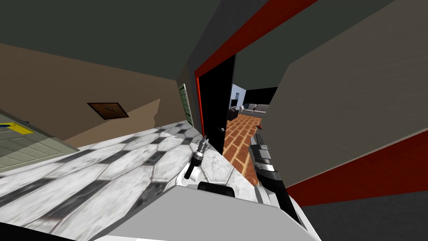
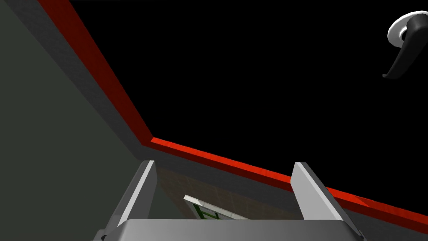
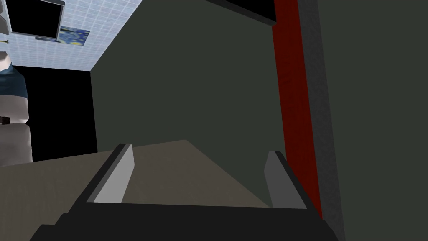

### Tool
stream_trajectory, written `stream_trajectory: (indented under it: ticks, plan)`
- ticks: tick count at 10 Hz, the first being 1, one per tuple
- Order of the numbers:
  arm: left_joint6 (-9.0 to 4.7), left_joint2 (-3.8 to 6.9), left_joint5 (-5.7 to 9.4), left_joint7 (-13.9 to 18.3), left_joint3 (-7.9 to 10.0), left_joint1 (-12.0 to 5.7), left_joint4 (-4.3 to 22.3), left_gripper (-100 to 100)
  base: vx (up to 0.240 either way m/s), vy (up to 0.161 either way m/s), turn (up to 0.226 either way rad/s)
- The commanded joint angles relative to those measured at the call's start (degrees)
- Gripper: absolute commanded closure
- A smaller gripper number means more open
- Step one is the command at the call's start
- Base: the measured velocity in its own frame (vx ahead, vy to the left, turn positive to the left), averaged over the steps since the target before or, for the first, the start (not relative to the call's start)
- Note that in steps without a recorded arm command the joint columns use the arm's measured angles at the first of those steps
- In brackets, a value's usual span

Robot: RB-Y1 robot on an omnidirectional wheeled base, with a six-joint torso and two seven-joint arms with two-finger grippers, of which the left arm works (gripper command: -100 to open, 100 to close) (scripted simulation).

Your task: Push the door open

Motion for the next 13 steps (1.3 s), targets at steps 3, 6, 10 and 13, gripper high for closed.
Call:
stream_trajectory:
  ticks: [3,6,10,13]
  plan:
    - [-1.00,0.30,-0.46,0.4,-1.22,-2.36,5.9,-100,0.104,0.030,-0.032]
    - [-1.65,0.34,-0.72,0.5,-1.87,-3.76,9.7,-100,0.085,0.023,-0.022]
    - [-2.60,0.33,-1.09,0.7,-2.84,-5.81,15.0,-100,0.061,0.022,-0.021]
    - [-3.53,0.24,-1.47,0.9,-3.80,-7.84,20.2,-100,0.084,0.027,-0.031]
